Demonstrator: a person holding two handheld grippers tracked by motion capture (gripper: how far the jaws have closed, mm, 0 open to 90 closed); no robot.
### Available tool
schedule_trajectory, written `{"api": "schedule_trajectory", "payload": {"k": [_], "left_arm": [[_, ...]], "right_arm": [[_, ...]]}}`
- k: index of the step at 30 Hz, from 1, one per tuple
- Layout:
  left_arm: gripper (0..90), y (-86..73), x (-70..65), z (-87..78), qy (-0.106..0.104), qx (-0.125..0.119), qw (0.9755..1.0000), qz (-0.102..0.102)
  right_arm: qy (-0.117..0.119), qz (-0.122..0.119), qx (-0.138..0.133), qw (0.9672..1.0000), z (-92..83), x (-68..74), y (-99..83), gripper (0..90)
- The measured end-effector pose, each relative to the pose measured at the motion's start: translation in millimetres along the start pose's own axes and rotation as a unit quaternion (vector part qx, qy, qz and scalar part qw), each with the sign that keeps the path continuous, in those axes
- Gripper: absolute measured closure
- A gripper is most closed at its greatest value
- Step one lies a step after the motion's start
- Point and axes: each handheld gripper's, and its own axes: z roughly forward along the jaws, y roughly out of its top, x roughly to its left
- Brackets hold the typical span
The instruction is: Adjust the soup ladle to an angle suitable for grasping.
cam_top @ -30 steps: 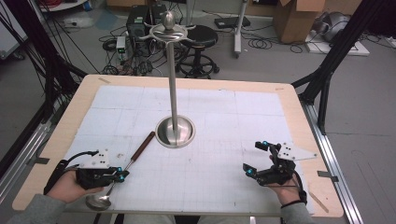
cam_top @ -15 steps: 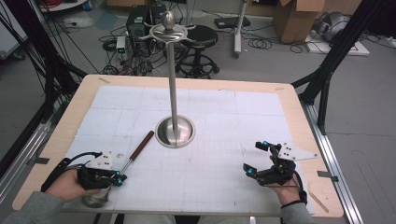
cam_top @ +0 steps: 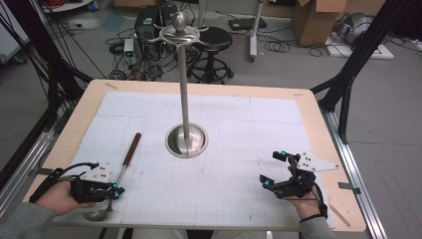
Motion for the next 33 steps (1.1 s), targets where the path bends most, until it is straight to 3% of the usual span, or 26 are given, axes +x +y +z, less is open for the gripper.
{"api": "schedule_trajectory", "payload": {"k": [4, 10, 17, 26, 33], "left_arm": [[89.8, -4.1, -1.9, -2.0, -0.002, -0.006, 1.0, -0.007], [89.8, -8.2, -3.7, -8.7, -0.004, 0.015, 0.9999, -0.003], [89.9, -12.1, -6.2, -10.8, -0.003, 0.011, 0.9999, -0.009], [89.9, -13.3, -5.5, -18.2, -0.014, 0.049, 0.9987, 0.003], [89.9, -27.6, -2.6, -29.1, -0.014, 0.049, 0.9987, -0.006]], "right_arm": [[-0.002, -0.001, 0.0, 1.0, 0.8, 0.2, -0.2, 0.7], [-0.001, 0.001, 0.0, 1.0, 0.3, 0.3, -0.2, 0.8], [-0.002, -0.002, 0.0, 1.0, 0.9, 0.2, -0.3, 0.7], [-0.001, 0.002, 0.0, 1.0, 0.3, 0.7, -0.3, 0.7], [-0.002, 0.001, 0.0, 1.0, 0.6, 0.5, -0.3, 0.7]]}}
